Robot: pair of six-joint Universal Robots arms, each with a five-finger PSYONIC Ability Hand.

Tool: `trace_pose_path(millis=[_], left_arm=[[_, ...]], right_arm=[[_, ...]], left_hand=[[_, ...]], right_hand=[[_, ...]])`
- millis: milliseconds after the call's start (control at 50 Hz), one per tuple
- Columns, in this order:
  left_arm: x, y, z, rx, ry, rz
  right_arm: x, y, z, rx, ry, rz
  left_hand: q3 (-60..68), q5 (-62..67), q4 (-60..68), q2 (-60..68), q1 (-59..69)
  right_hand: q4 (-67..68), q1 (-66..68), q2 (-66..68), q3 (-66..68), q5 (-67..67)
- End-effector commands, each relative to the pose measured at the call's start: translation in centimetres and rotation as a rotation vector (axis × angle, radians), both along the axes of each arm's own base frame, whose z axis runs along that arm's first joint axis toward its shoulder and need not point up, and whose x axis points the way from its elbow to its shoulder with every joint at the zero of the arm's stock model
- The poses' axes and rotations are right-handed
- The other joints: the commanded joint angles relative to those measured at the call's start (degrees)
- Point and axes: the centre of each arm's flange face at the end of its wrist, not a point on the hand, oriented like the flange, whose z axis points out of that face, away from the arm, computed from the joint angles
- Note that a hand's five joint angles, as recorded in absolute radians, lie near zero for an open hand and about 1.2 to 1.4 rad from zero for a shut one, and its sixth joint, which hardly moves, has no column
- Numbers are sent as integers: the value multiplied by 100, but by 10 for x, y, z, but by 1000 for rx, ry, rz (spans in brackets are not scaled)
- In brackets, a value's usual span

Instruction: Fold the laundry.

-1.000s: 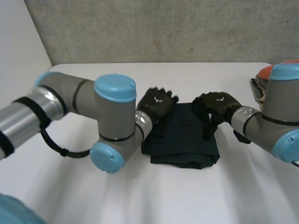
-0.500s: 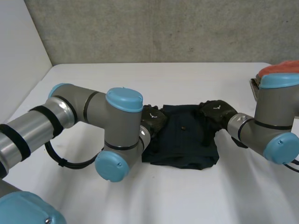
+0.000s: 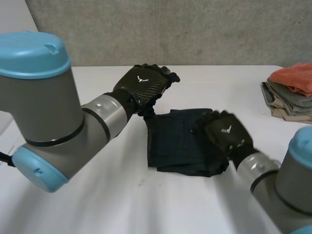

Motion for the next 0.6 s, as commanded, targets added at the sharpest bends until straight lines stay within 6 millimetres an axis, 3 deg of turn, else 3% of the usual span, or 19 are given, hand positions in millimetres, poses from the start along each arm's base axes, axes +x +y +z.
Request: trace_pose_path(millis=[20,280,560,600], left_arm=[[10,-5,1,126,99,-43],[10,-7,-3,139,98,-40],[11,-7,-7,151,93,-39],[11,-7,-9,155,90,-38]], right_arm=[[18,28,-48,13,28,42],[35,6,-73,-95,43,-24],[55,-28,-78,-159,51,-13],[57,-33,-77,-169,45,-16]], left_hand=[[26,-23,52,13,0],[59,10,85,47,33],[59,10,85,47,33],[59,10,85,47,33]], right_hand=[[-343,80,-246,-128,-345],[-343,80,-246,-128,-345],[-303,119,-206,-89,-306],[503,925,600,717,500]])
